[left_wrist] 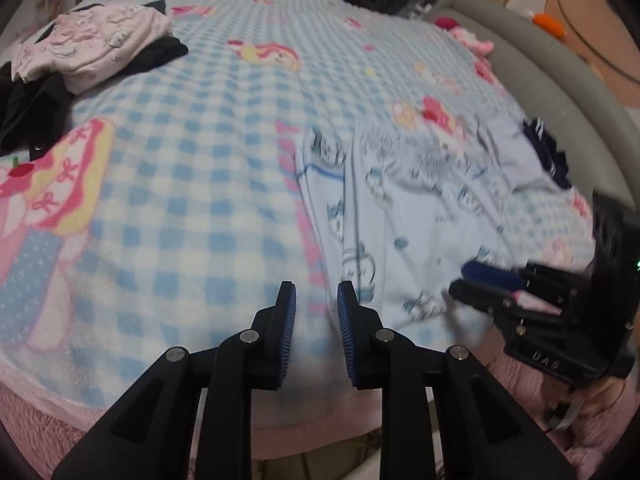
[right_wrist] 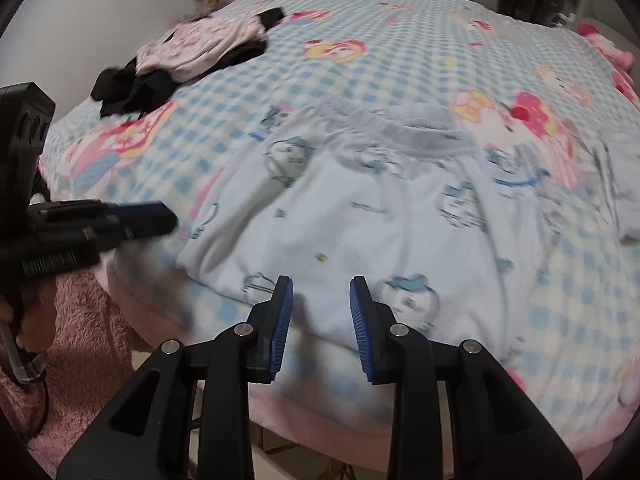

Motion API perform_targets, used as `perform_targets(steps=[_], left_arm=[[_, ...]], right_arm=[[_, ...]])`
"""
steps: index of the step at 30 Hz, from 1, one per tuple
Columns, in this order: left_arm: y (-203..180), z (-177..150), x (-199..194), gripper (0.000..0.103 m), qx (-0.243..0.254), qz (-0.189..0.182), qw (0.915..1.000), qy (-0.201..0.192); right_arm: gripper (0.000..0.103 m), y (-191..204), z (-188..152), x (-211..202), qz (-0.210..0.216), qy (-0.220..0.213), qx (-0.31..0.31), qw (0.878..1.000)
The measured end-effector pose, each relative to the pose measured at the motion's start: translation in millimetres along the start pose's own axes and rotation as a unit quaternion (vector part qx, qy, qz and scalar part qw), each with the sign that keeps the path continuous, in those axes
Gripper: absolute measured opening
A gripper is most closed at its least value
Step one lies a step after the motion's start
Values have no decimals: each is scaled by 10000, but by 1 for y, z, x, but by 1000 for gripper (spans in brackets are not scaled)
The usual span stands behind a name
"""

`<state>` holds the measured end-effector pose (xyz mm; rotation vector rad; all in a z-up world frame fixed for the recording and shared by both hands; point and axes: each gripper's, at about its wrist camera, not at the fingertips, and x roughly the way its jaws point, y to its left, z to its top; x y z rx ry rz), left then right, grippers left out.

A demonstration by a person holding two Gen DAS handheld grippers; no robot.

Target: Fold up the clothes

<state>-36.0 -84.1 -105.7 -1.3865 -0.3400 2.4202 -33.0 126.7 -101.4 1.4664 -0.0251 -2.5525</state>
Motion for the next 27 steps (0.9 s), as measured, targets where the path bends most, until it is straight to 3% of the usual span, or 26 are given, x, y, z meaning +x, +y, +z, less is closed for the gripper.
perform_targets(steps=[2,5,10,14,17,19,20,22,24,25,26,27], left_arm=[[-3,0,0,24,-27,-380,9993,4],[-17,-10,12,25,171,-456,9986,194],[-21,-18,18,25,213,-126,9993,286],[-24,-24,23,36,246,139,9990,358],[-23,-29,28,36,232,190,9987,417],[-17,-30,31,36,160,174,9987,453],[-15,-31,33,35,100,158,9988,449],[-13,-30,34,20,-65,16,9992,399],[-13,-29,31,15,-103,7,9994,317],[-15,-28,29,14,-62,54,9995,289],[-17,-27,27,14,-20,104,9996,262],[-17,-25,25,13,23,179,9996,237]], right_arm=[[30,-13,-4,-9,22,-72,256,9996],[30,-31,-11,-19,-117,-147,486,9986],[30,-60,-25,-34,-344,-233,769,9962],[31,-76,-33,-38,-577,-280,908,9938],[40,-83,-36,-32,-350,-256,1073,9933],[40,-88,-38,-28,-194,-238,1184,9925],[40,-90,-38,-26,-116,-230,1239,9920],[40,-95,-40,-21,41,-212,1349,9906],[39,-98,-41,-19,236,-238,1444,9890],[34,-98,-40,-20,249,-290,1421,9891],[21,-97,-39,-22,173,-333,1351,9901],[20,-95,-38,-24,92,-375,1277,9911]])
